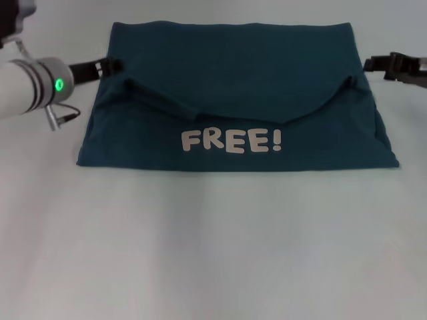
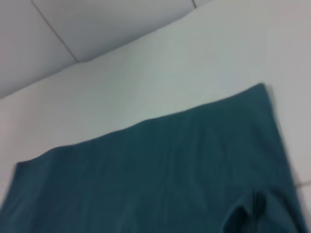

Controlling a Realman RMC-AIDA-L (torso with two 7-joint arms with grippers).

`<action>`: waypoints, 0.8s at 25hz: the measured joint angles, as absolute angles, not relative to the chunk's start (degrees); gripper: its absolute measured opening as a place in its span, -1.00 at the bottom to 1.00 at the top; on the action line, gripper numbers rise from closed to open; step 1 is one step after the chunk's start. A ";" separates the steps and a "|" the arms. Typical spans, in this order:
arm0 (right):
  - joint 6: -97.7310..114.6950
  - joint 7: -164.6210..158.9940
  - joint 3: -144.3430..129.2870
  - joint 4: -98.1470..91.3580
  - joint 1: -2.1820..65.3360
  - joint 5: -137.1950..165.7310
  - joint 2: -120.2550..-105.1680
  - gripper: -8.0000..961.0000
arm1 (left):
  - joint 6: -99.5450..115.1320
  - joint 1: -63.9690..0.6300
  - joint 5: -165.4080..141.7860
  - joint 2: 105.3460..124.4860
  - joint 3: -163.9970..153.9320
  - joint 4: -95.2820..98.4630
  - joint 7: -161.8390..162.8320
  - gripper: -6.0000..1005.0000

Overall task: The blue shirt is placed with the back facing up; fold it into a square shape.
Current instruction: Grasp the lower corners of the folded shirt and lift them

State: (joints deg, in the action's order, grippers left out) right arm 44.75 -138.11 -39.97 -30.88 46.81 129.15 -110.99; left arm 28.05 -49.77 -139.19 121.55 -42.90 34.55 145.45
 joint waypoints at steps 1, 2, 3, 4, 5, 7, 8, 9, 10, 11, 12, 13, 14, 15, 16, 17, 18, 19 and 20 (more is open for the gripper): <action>47.57 -138.24 -39.89 -31.92 45.65 127.87 -110.71 -0.09 | 31.78 -47.03 -137.17 122.13 -42.88 38.49 145.46 -0.15; 50.66 -138.18 -39.74 -32.89 44.30 126.05 -110.46 -0.02 | 31.78 -47.03 -137.17 122.13 -42.88 38.49 145.46 -0.09; 54.10 -137.97 -39.50 -33.90 42.84 124.07 -110.25 0.05 | 36.62 -44.00 -134.11 122.32 -42.89 41.70 145.47 -0.04; 58.47 -137.11 -39.05 -34.74 40.79 120.92 -110.10 0.12 | 39.29 -42.42 -132.27 122.04 -42.89 42.68 145.48 0.02; 61.70 -136.04 -38.64 -35.19 39.24 118.40 -110.01 0.19 | 39.29 -42.42 -132.27 122.04 -42.89 42.68 145.48 0.08; 68.30 -133.37 -38.05 -35.33 35.79 113.34 -109.97 0.19 | 43.99 -39.52 -128.80 121.09 -42.78 43.65 145.48 0.22; 71.32 -131.97 -37.84 -35.21 33.93 111.22 -109.96 0.19 | 46.01 -38.47 -127.33 120.62 -42.46 43.69 145.40 0.30; 75.83 -129.88 -37.62 -34.98 31.02 108.93 -110.08 0.19 | 50.17 -36.54 -125.02 119.86 -41.09 43.62 144.67 0.38; 75.83 -129.88 -37.62 -34.98 31.02 108.93 -110.08 0.19 | 50.17 -36.54 -125.02 119.86 -41.09 43.62 144.67 0.46; 78.09 -128.84 -37.43 -34.95 29.60 108.27 -110.21 0.20 | 51.70 -35.95 -124.70 119.73 -40.11 43.60 143.87 0.54; 79.19 -128.26 -37.22 -34.92 28.86 108.18 -110.31 0.20 | 53.13 -35.37 -124.47 119.60 -38.99 43.60 142.97 0.56; 80.87 -127.32 -36.73 -34.84 27.80 108.09 -110.50 0.20 | 54.72 -34.60 -124.44 119.61 -37.37 43.49 140.69 0.58; 82.31 -126.55 -36.08 -34.64 26.96 108.05 -110.72 0.20 | 54.72 -34.60 -124.44 119.61 -37.37 43.49 140.69 0.61; 82.90 -126.16 -35.51 -34.43 26.48 108.03 -110.85 0.20 | 55.12 -34.29 -124.43 119.61 -36.82 43.27 139.27 0.63; 83.55 -125.79 -34.86 -34.17 25.96 108.00 -111.02 0.20 | 55.14 -34.12 -124.41 119.62 -36.48 42.94 137.75 0.65; 83.85 -125.57 -34.23 -33.92 25.61 107.99 -111.14 0.20 | 55.04 -34.03 -124.39 119.65 -36.35 42.57 136.36 0.65; 84.01 -125.33 -33.61 -33.52 25.37 107.98 -111.22 0.20 | 54.75 -34.02 -124.41 119.71 -36.34 42.08 134.85 0.65; 84.11 -125.10 -33.16 -33.21 25.20 107.96 -111.27 0.20 | 54.02 -34.12 -124.50 119.84 -36.60 41.19 132.78 0.65; 84.27 -124.61 -32.76 -32.78 25.15 107.96 -111.30 0.20 | 53.22 -34.26 -124.63 119.95 -36.99 40.44 131.09 0.65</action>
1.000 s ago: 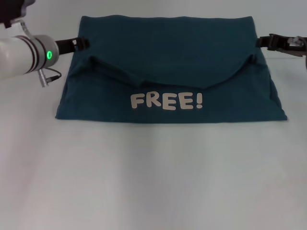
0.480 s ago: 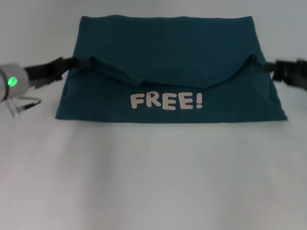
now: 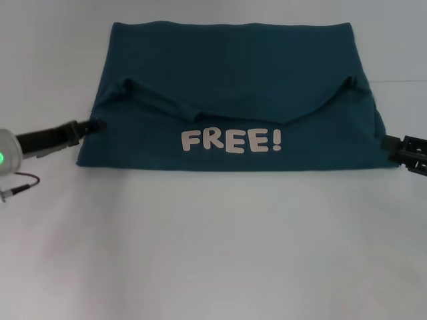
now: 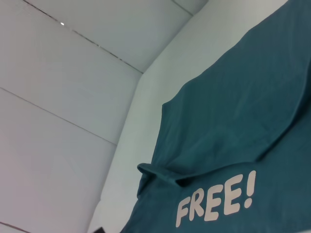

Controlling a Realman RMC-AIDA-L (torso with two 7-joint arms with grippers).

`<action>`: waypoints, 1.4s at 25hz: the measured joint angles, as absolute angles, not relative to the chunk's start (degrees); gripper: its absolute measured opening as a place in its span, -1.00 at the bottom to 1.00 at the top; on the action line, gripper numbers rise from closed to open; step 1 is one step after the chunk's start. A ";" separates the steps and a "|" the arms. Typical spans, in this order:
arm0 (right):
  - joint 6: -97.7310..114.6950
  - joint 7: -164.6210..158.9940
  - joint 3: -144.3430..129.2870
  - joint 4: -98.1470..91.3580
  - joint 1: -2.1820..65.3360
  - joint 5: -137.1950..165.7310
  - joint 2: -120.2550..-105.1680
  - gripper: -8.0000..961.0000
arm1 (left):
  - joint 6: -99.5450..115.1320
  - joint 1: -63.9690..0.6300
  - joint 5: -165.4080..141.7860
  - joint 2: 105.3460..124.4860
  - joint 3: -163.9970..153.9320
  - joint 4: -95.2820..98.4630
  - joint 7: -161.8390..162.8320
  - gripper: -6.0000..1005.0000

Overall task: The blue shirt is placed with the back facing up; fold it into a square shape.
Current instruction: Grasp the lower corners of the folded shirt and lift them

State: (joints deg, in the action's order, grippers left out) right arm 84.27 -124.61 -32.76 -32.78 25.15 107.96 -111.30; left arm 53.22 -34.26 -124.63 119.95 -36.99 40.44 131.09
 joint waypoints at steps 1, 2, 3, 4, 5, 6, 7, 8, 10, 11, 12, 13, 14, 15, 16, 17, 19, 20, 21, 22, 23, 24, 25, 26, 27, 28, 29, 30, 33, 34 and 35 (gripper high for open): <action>84.37 -124.19 -32.58 -32.46 25.13 107.96 -111.30 0.20 | 52.18 -34.40 -124.74 120.03 -37.57 39.66 129.75 0.65; 84.52 -123.79 -32.47 -32.21 25.16 107.95 -111.30 0.19 | 50.89 -34.53 -124.80 120.12 -38.24 38.85 128.31 0.65; 84.66 -123.37 -32.45 -32.07 25.23 107.95 -111.30 0.19 | 50.89 -34.53 -124.80 120.12 -38.24 38.85 128.31 0.65; 84.76 -123.06 -32.45 -31.96 25.31 107.95 -111.30 0.19 | 47.09 -34.73 -124.84 120.29 -40.23 36.57 124.97 0.65; 84.78 -122.90 -32.44 -31.95 25.41 107.95 -111.30 0.19 | 46.57 -34.73 -124.85 120.35 -40.57 36.28 124.60 0.65; 84.82 -122.87 -32.43 -31.94 25.45 107.95 -111.30 0.19 | 45.84 -34.74 -124.85 120.44 -40.96 35.99 124.24 0.65; 84.83 -122.85 -32.43 -31.94 25.48 107.95 -111.30 0.19 | 45.03 -34.74 -124.85 120.58 -41.28 35.72 123.95 0.65; 84.85 -122.85 -32.42 -31.93 25.48 107.95 -111.30 0.19 | 44.44 -34.74 -124.85 120.70 -41.46 35.57 123.84 0.65; 84.88 -122.90 -32.39 -31.92 25.48 107.95 -111.33 0.18 | 44.01 -34.72 -124.85 120.81 -41.61 35.52 123.80 0.64; 84.89 -122.97 -32.33 -31.91 25.47 107.94 -111.34 0.18 | 43.93 -34.68 -124.85 120.84 -41.71 35.51 123.79 0.64; 84.90 -123.03 -32.25 -31.91 25.46 107.94 -111.34 0.18 | 43.87 -34.64 -124.85 120.87 -41.85 35.47 123.78 0.64; 84.91 -123.08 -32.09 -31.89 25.41 107.93 -111.35 0.18 | 43.83 -34.62 -124.85 120.89 -41.92 35.43 123.77 0.64; 84.91 -123.11 -31.90 -31.86 25.34 107.93 -111.37 0.18 | 43.78 -34.67 -124.84 120.92 -41.95 35.27 123.76 0.64; 84.92 -123.12 -31.68 -31.84 25.27 107.93 -111.39 0.18 | 43.73 -34.79 -124.84 120.94 -41.95 35.13 123.75 0.64; 84.93 -123.13 -31.46 -31.81 25.22 107.92 -111.44 0.18 | 43.73 -34.90 -124.84 120.96 -41.96 34.99 123.77 0.64; 84.93 -123.14 -31.24 -31.81 25.19 107.92 -111.50 0.18 | 43.73 -35.04 -124.84 120.96 -41.97 34.81 123.88 0.64; 84.95 -123.17 -30.92 -31.81 25.14 107.92 -111.60 0.17 | 43.76 -35.15 -124.65 121.00 -41.98 34.74 124.16 0.64; 84.95 -123.19 -30.83 -31.81 25.10 107.92 -111.62 0.17 | 43.82 -35.15 -124.61 121.02 -41.99 34.77 124.24 0.64; 84.96 -123.21 -30.78 -31.81 25.08 107.92 -111.64 0.17 | 43.88 -35.18 -124.57 121.03 -41.99 34.78 124.27 0.64; 84.98 -123.23 -30.77 -31.81 25.07 107.92 -111.66 0.17 | 43.95 -35.23 -124.55 121.06 -42.00 34.78 124.29 0.56; 84.98 -123.25 -30.75 -31.81 25.07 107.94 -111.67 0.17 | 43.95 -35.27 -124.57 121.06 -42.00 34.77 124.31 0.48; 84.99 -123.28 -30.76 -31.76 25.08 107.99 -111.67 0.17 | 43.95 -35.29 -124.62 121.06 -42.02 34.73 124.33 0.39; 85.00 -123.30 -30.76 -31.64 25.12 108.08 -111.66 0.17 | 43.93 -35.30 -124.62 121.06 -42.01 34.73 124.34 0.31; 85.00 -123.32 -30.75 -31.51 25.20 108.16 -111.57 0.17 | 43.92 -35.30 -124.63 121.06 -42.01 34.73 124.35 0.23; 85.00 -123.32 -30.76 -31.37 25.27 108.20 -111.50 0.17 | 43.91 -35.30 -124.63 121.06 -42.02 34.77 124.35 0.15; 85.00 -123.32 -30.78 -31.25 25.33 108.22 -111.42 0.17 | 43.92 -35.30 -124.64 121.05 -42.01 34.87 124.35 0.07; 85.00 -123.32 -30.79 -31.20 25.37 108.22 -111.34 0.17 | 43.92 -35.26 -124.65 121.05 -42.02 34.93 124.36 0.00; 85.00 -123.32 -30.80 -31.18 25.39 108.23 -111.30 0.16 | 43.92 -35.23 -124.65 121.05 -42.02 35.00 124.36 -0.08; 85.00 -123.32 -30.80 -31.12 25.40 108.27 -111.14 0.16 | 44.01 -35.24 -124.68 121.03 -42.02 35.17 124.37 -0.32; 85.00 -123.35 -30.85 -31.11 25.40 108.31 -111.05 0.16 | 44.02 -35.27 -124.69 121.01 -42.01 35.17 124.37 -0.41; 85.00 -123.46 -30.94 -31.11 25.41 108.34 -110.94 0.16 | 44.04 -35.34 -124.69 120.98 -42.02 35.17 124.37 -0.49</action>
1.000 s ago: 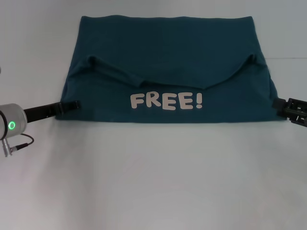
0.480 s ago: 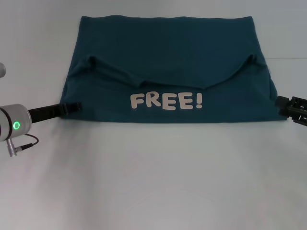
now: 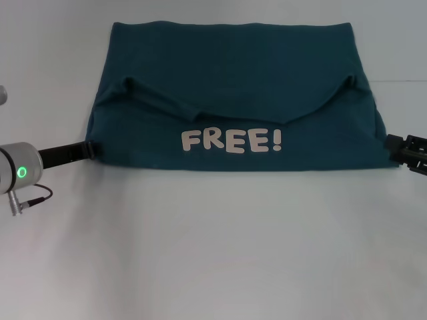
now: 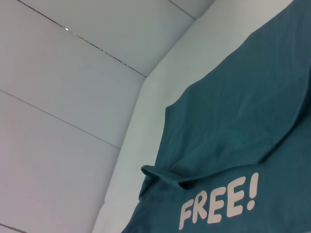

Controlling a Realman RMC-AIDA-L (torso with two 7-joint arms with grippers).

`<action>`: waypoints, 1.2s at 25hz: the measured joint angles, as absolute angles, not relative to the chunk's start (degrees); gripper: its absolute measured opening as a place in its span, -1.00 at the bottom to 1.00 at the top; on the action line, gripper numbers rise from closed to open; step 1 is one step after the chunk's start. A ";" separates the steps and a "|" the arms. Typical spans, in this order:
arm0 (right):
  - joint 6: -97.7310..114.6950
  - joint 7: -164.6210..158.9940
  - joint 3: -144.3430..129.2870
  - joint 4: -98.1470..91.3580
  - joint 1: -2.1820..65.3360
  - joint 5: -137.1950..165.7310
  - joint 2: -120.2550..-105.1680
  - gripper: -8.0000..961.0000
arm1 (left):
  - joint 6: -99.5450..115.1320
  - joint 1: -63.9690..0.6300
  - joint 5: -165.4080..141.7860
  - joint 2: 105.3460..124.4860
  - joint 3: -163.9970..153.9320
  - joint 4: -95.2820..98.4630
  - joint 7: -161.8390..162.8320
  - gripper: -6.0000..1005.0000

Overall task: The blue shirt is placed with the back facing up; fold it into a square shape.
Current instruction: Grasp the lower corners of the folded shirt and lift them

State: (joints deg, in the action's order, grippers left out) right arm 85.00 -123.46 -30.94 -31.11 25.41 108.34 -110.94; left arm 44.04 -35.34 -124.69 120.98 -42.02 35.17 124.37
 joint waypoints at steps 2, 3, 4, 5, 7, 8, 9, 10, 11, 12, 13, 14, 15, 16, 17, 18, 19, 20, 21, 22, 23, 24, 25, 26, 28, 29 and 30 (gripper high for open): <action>85.00 -123.72 -31.17 -31.11 25.47 108.61 -110.67 0.16 | 44.04 -35.46 -124.71 120.91 -42.02 35.18 124.37 -0.66; 85.00 -123.85 -31.24 -31.20 25.55 109.00 -110.55 0.16 | 44.04 -35.52 -124.72 120.89 -42.01 35.20 124.37 -0.69; 85.00 -124.02 -31.28 -31.35 25.65 109.54 -110.38 0.16 | 44.10 -35.57 -124.72 120.87 -41.97 35.34 124.37 -0.71; 84.99 -124.33 -31.28 -31.58 25.86 110.11 -110.10 0.15 | 44.25 -35.58 -124.72 120.85 -41.92 35.55 124.37 -0.73; 84.99 -125.27 -31.29 -31.79 26.47 111.84 -109.15 0.15 | 44.91 -35.59 -124.65 120.85 -41.75 36.02 124.37 -0.77; 84.99 -125.91 -31.29 -31.84 26.96 112.89 -108.36 0.15 | 45.54 -35.59 -124.51 120.84 -41.61 36.42 124.45 -0.80; 84.97 -126.54 -31.30 -31.95 27.43 113.94 -107.65 0.15 | 47.17 -35.55 -124.39 120.80 -41.47 37.34 125.34 -0.82; 84.81 -127.18 -31.29 -32.22 27.91 114.87 -106.84 0.15 | 47.83 -35.54 -124.39 120.77 -41.46 37.78 125.94 -0.84; 84.64 -127.78 -31.29 -32.74 28.38 115.72 -106.26 0.15 | 47.83 -35.54 -124.39 120.77 -41.46 37.78 125.94 -0.86; 84.25 -128.49 -31.30 -33.46 28.86 116.68 -105.72 0.15 | 48.56 -35.51 -124.39 120.76 -41.46 38.32 126.93 -0.88; 83.59 -129.27 -31.30 -34.43 29.33 117.79 -105.29 0.15 | 49.10 -35.49 -124.39 120.76 -41.47 38.73 127.55 -0.91; 82.80 -130.07 -31.35 -35.52 29.80 118.95 -105.05 0.15 | 49.56 -35.49 -124.39 120.75 -41.46 39.14 128.12 -0.91; 82.05 -130.83 -31.44 -36.72 30.38 120.38 -104.92 0.14 | 50.20 -35.51 -124.39 120.75 -41.47 39.57 128.82 -0.91; 81.27 -131.53 -31.53 -37.69 30.99 121.85 -104.88 0.14 | 50.57 -35.56 -124.39 120.73 -41.48 39.87 129.31 -0.91; 80.43 -132.29 -31.63 -38.61 31.85 123.77 -104.87 0.14 | 50.90 -35.64 -124.37 120.71 -41.53 40.16 129.79 -0.91; 79.66 -132.74 -31.70 -39.12 32.60 125.37 -104.88 0.14 | 51.10 -35.73 -124.37 120.69 -41.54 40.32 130.11 -0.91; 78.60 -133.04 -31.73 -39.24 33.48 127.25 -104.95 0.14 | 51.36 -35.89 -124.36 120.67 -41.55 40.59 130.56 -0.91; 77.81 -133.15 -31.78 -39.31 34.33 128.72 -105.06 0.14 | 51.53 -35.99 -124.36 120.67 -41.57 40.77 130.84 -0.91; 76.62 -133.16 -31.91 -39.19 35.28 130.90 -105.28 0.14 | 51.62 -36.06 -124.35 120.69 -41.57 41.00 131.11 -0.91; 75.52 -133.17 -32.18 -39.09 36.06 132.52 -105.51 0.14 | 51.71 -36.11 -124.31 120.76 -41.63 41.29 131.40 -0.91; 74.55 -133.17 -32.64 -38.94 36.86 134.32 -105.82 0.14 | 51.72 -36.14 -124.28 120.87 -41.65 41.52 131.53 -0.91; 73.58 -133.19 -33.31 -38.87 37.59 136.04 -106.15 0.14 | 51.71 -36.18 -124.26 120.93 -41.65 41.66 131.61 -0.91; 72.71 -133.21 -33.91 -38.85 38.05 137.32 -106.43 0.14 | 51.71 -36.23 -124.23 120.98 -41.63 41.78 131.63 -0.91; 71.99 -133.23 -34.52 -38.84 38.53 138.43 -106.77 0.13 | 51.67 -36.31 -124.22 120.99 -41.62 41.79 131.64 -0.91; 70.89 -133.20 -35.35 -38.81 39.08 139.47 -107.38 0.13 | 51.53 -36.40 -124.21 121.00 -41.55 41.80 131.66 -0.91; 70.47 -133.07 -35.74 -38.78 39.23 139.68 -107.66 0.13 | 51.46 -36.44 -124.20 121.01 -41.54 41.81 131.66 -0.91; 70.04 -132.96 -36.14 -38.76 39.30 139.76 -107.86 0.13 | 51.38 -36.44 -124.19 121.01 -41.52 41.81 131.67 -0.91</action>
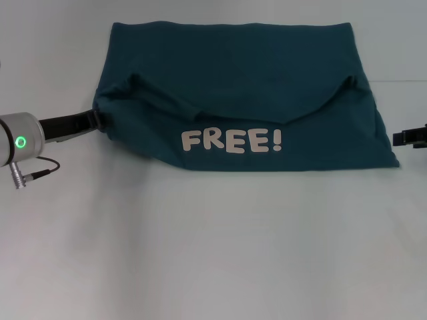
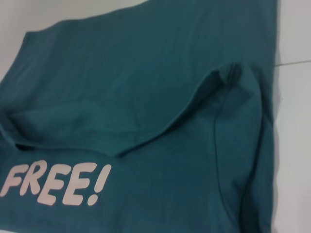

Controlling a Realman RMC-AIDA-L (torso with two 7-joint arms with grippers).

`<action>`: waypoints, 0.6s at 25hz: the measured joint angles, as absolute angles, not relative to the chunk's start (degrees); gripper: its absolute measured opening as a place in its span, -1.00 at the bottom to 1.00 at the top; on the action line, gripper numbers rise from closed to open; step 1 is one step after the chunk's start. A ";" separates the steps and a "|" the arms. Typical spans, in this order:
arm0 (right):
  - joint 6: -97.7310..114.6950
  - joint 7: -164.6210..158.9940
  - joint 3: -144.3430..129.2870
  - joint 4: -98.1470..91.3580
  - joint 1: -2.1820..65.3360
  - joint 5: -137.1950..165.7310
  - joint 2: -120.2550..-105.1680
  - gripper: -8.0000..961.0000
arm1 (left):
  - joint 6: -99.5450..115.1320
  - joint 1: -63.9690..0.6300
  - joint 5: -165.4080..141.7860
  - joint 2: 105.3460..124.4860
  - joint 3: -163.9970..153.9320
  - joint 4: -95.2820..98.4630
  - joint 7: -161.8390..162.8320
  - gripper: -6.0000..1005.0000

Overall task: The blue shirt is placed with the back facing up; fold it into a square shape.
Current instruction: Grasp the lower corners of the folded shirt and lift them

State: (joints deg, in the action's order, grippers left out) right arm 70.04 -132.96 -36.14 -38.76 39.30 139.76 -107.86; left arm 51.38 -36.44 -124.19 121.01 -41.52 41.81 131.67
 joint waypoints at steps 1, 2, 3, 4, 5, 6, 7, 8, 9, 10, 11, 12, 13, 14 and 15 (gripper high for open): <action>69.56 -132.86 -36.65 -38.72 39.34 139.78 -108.08 0.13 | 51.30 -36.44 -124.19 121.02 -41.51 41.81 131.67 -0.91; 68.90 -132.85 -37.19 -38.65 39.37 139.79 -108.29 0.13 | 51.24 -36.44 -124.18 121.02 -41.51 41.81 131.67 -0.91; 68.23 -132.85 -37.70 -38.58 39.38 139.81 -108.51 0.13 | 51.22 -36.45 -124.18 121.03 -41.50 41.79 131.67 -0.91; 67.62 -132.86 -38.12 -38.48 39.39 139.82 -108.74 0.13 | 51.17 -36.48 -124.18 121.03 -41.49 41.73 131.68 -0.91; 66.72 -132.86 -38.64 -38.40 39.40 139.84 -109.15 0.13 | 51.15 -36.49 -124.18 121.03 -41.49 41.65 131.69 -0.91; 65.97 -132.86 -39.05 -38.31 39.40 139.84 -109.42 0.12 | 51.13 -36.50 -124.18 121.03 -41.48 41.59 131.69 -0.91; 65.03 -132.84 -39.45 -38.14 39.41 139.85 -109.70 0.12 | 51.12 -36.50 -124.18 121.03 -41.48 41.55 131.69 -0.91; 64.13 -132.83 -39.86 -38.01 39.42 139.86 -109.92 0.12 | 51.07 -36.50 -124.18 121.04 -41.48 41.51 131.70 -0.91; 63.15 -132.82 -40.37 -37.88 39.45 139.87 -110.20 0.12 | 51.08 -36.50 -124.18 121.07 -41.48 41.49 131.70 -0.91; 62.16 -132.84 -40.91 -37.79 39.51 139.87 -110.50 0.12 | 51.07 -36.49 -124.18 121.09 -41.48 41.47 131.71 -0.91; 61.18 -132.89 -41.57 -37.63 39.58 139.88 -110.79 0.12 | 51.06 -36.47 -124.18 121.12 -41.48 41.47 131.72 -0.91; 60.21 -132.98 -42.25 -37.39 39.65 139.88 -111.05 0.12 | 51.06 -36.45 -124.18 121.12 -41.48 41.47 131.72 -0.91; 59.42 -133.05 -42.93 -37.03 39.76 139.89 -111.17 0.12 | 51.06 -36.43 -124.18 121.12 -41.48 41.47 131.72 -0.91; 58.53 -133.12 -43.61 -36.59 39.91 139.90 -111.24 0.12 | 51.05 -36.42 -124.18 121.12 -41.48 41.47 131.73 -0.91; 57.82 -133.18 -44.27 -36.02 40.12 139.90 -111.30 0.12 | 51.06 -36.41 -124.18 121.12 -41.48 41.47 131.73 -0.91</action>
State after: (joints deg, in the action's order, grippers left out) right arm 57.82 -133.19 -44.27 -36.02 40.12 139.90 -111.30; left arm 51.06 -36.41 -124.18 121.12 -41.48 41.47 131.73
